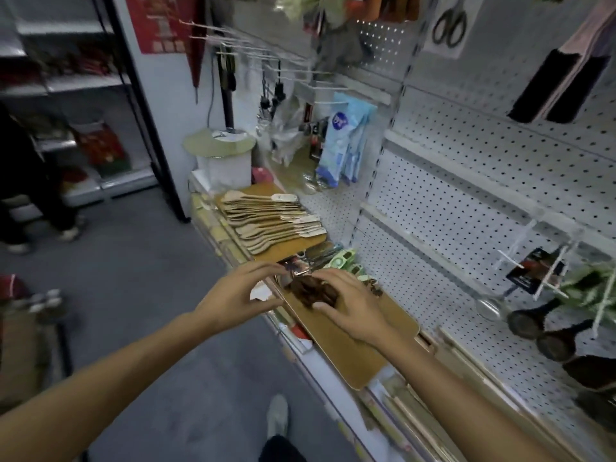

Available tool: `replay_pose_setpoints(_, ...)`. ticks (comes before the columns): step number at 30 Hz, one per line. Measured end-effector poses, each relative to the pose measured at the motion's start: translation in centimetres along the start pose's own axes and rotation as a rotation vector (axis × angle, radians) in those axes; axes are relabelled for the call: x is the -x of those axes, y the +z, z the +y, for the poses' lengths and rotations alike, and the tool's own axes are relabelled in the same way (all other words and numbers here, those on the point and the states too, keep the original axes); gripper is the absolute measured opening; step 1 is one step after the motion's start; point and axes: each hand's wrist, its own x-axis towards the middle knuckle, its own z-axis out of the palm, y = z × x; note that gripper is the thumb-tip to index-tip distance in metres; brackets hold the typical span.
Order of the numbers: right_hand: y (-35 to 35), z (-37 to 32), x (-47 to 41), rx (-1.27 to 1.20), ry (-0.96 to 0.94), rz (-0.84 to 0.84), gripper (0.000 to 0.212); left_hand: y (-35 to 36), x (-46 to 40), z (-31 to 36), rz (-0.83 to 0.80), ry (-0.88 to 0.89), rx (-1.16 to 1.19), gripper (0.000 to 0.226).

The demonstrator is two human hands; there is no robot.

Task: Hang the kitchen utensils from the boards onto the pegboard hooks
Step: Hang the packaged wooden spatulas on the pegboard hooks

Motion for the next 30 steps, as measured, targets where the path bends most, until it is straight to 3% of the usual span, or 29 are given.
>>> replay_pose_setpoints(8,4.4,2.9,-11.4,-0.043,-0.033,-0.034,0.057,-1.5,-6.3,-10.0,-0.063,-0.085,-0.032,0.055)
replay_pose_setpoints(18,7.9,7.9,-25.7,-0.078,0.054,-0.106,0.056,-3.9,-17.8,-20.6,-0.173,-0.101,-0.074,0.052)
replay_pose_setpoints(30,17.8,13.6,-36.5,-0.139,0.398,-0.132,0.048,2.1,-30.1,-37.6,-0.446,-0.035,-0.044,0.045)
